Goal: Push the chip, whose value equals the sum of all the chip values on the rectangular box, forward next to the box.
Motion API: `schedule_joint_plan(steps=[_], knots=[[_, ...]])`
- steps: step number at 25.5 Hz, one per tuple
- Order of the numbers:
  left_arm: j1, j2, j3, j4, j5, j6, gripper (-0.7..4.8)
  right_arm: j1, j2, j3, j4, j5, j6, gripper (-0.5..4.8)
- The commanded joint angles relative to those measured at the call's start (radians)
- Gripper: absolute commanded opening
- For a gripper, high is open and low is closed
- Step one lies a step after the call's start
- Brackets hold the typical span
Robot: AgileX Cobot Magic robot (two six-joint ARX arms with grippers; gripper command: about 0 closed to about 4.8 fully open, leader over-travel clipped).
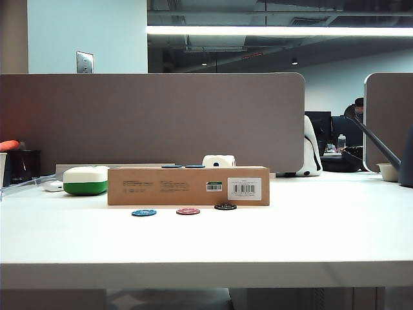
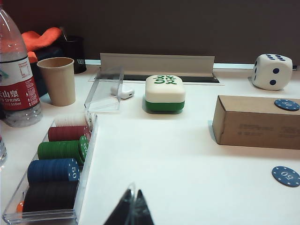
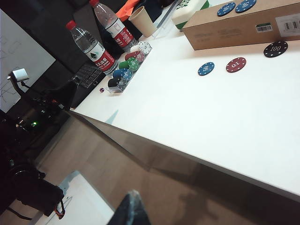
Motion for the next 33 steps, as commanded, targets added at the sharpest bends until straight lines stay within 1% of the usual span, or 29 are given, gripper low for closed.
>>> schedule_joint_plan(steps=[1, 12, 14, 16, 17, 18, 20, 22, 23, 24, 25, 31, 33], knots=[[-0.001, 0.0, 0.004, 0.015, 0.004, -0.003, -0.05, 0.0, 0.0, 0.004, 0.015, 0.002, 0.0, -0.05], [-0.001, 0.0, 0.004, 0.015, 0.004, -0.003, -0.05, -0.003, -0.011, 0.004, 0.013, 0.002, 0.0, -0.05], [-0.001, 0.0, 0.004, 0.015, 0.004, -0.003, -0.05, -0.03, -0.047, -0.006, 0.013, -0.007, -0.003, -0.05], [-0.001, 0.0, 0.004, 0.014, 0.004, -0.003, -0.05, -0.056, -0.059, -0.016, 0.027, 0.018, -0.007, -0.05], [-0.001, 0.0, 0.004, 0.014, 0.004, -0.003, -0.05, -0.072, -0.059, -0.019, 0.037, 0.056, -0.007, -0.05], [-0.001, 0.0, 0.004, 0.013, 0.003, -0.003, -0.05, -0.094, -0.058, -0.026, 0.058, 0.114, -0.008, -0.05], [-0.001, 0.0, 0.004, 0.01, 0.003, -0.003, -0.05, -0.138, -0.058, -0.045, 0.096, 0.158, -0.007, -0.05], [-0.001, 0.0, 0.004, 0.008, 0.003, -0.003, -0.05, -0.28, -0.059, -0.1, 0.172, 0.158, -0.007, -0.05], [-0.001, 0.0, 0.004, 0.008, 0.002, -0.003, -0.05, -0.354, -0.059, -0.14, 0.239, 0.158, -0.007, -0.05], [-0.001, 0.0, 0.004, 0.008, 0.001, -0.003, -0.05, -0.387, -0.059, -0.16, 0.273, 0.158, -0.007, -0.05], [-0.001, 0.0, 0.004, 0.008, 0.001, -0.003, -0.05, -0.457, -0.059, -0.199, 0.333, 0.151, -0.007, -0.05], [-0.001, 0.0, 0.004, 0.008, 0.002, -0.003, -0.05, -0.616, -0.059, -0.293, 0.471, 0.151, -0.022, -0.05], [-0.001, 0.0, 0.004, 0.008, 0.002, -0.003, -0.05, -0.643, -0.059, -0.32, 0.512, 0.147, -0.043, -0.05]])
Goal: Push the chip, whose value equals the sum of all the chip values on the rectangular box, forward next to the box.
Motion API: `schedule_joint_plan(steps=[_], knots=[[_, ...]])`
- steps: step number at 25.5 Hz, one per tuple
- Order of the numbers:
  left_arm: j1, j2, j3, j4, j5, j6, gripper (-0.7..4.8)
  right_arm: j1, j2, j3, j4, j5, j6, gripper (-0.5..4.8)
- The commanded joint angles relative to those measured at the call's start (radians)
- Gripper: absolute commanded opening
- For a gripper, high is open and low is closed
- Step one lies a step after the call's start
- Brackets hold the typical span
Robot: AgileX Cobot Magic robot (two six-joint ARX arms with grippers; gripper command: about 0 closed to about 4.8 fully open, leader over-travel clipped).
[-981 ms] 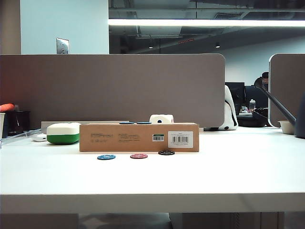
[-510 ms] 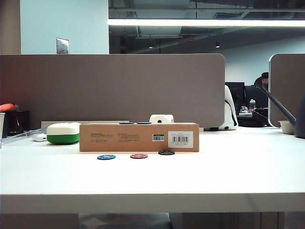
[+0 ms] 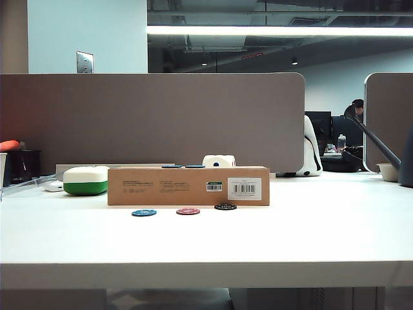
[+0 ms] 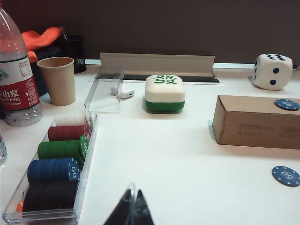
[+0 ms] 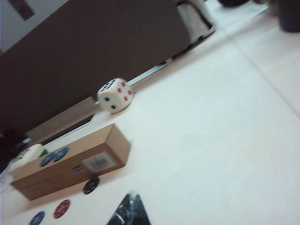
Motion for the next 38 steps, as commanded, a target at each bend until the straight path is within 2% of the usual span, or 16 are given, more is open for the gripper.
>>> schedule_joint_plan(steps=[1, 3, 10, 12, 14, 19, 22, 38], knots=[[-0.001, 0.0, 0.004, 0.01, 0.0, -0.003, -0.05, -0.04, -0.003, -0.044, 0.105, -0.01, -0.053, -0.05], [-0.001, 0.0, 0.004, 0.01, 0.0, -0.003, -0.05, -0.047, -0.003, -0.081, 0.161, -0.008, -0.116, -0.05], [-0.001, 0.0, 0.004, 0.01, 0.0, -0.003, -0.05, -0.043, -0.003, -0.08, 0.19, 0.038, -0.417, -0.05], [-0.001, 0.0, 0.004, 0.01, 0.0, -0.003, -0.05, -0.043, -0.003, -0.08, 0.194, 0.042, -0.462, -0.05], [-0.001, 0.0, 0.004, 0.01, 0.0, -0.003, -0.05, -0.018, -0.003, -0.08, 0.192, 0.126, -0.467, -0.05], [-0.001, 0.0, 0.004, 0.01, 0.0, -0.003, -0.05, 0.089, -0.003, -0.08, 0.192, 0.24, -0.468, -0.05], [-0.001, 0.0, 0.004, 0.01, 0.0, -0.003, -0.05, 0.114, -0.003, -0.08, 0.188, 0.241, -0.468, -0.05], [-0.001, 0.0, 0.004, 0.01, 0.0, -0.003, -0.05, 0.112, -0.003, -0.08, 0.16, 0.208, -0.468, -0.05]])
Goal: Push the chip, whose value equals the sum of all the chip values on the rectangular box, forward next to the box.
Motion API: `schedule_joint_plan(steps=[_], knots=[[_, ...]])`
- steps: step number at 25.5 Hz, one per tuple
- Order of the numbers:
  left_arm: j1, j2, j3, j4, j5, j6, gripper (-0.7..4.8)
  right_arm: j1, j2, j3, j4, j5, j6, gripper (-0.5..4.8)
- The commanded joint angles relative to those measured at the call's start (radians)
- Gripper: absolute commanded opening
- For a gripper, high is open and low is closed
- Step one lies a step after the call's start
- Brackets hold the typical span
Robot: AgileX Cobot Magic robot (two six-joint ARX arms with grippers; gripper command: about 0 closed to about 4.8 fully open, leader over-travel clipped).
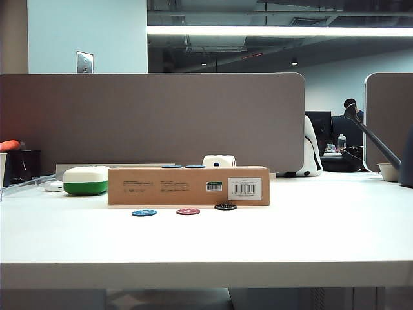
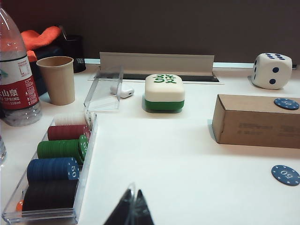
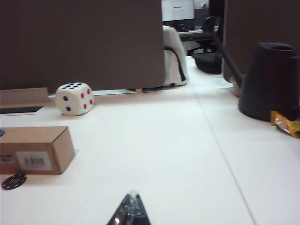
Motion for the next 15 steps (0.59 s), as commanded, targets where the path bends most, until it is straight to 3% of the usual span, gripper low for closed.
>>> schedule_joint_plan(steps=[1, 15], knots=[[-0.001, 0.0, 0.004, 0.011, 0.0, -0.003, -0.05, -0.001, -0.003, -0.005, -0.024, -0.01, -0.003, -0.05], [-0.001, 0.0, 0.004, 0.011, 0.0, -0.003, -0.05, 0.0, -0.003, -0.005, -0.034, -0.009, -0.003, -0.05]])
